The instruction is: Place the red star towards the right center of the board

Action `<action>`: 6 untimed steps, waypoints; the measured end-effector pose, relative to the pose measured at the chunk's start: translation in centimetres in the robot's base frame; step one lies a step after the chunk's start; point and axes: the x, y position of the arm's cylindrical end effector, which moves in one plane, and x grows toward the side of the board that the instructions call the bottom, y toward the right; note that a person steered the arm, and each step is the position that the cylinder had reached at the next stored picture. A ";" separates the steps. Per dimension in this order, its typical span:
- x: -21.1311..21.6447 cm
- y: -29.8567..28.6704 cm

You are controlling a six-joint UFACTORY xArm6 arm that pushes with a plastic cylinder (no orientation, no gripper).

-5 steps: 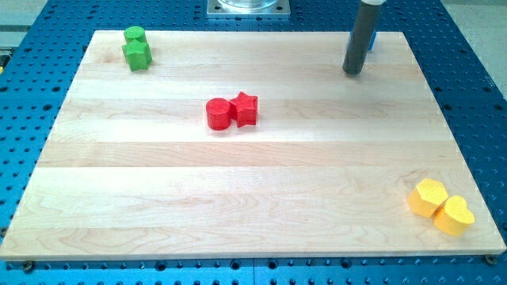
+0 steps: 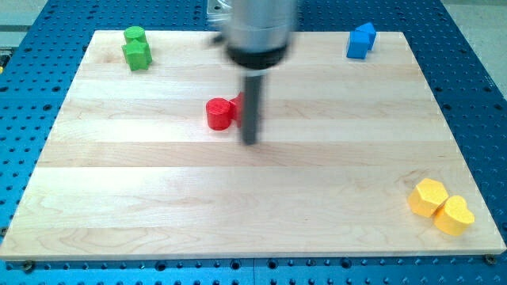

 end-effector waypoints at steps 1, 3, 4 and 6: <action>-3.7 -5.5; -5.6 6.1; -5.5 14.6; -3.6 25.9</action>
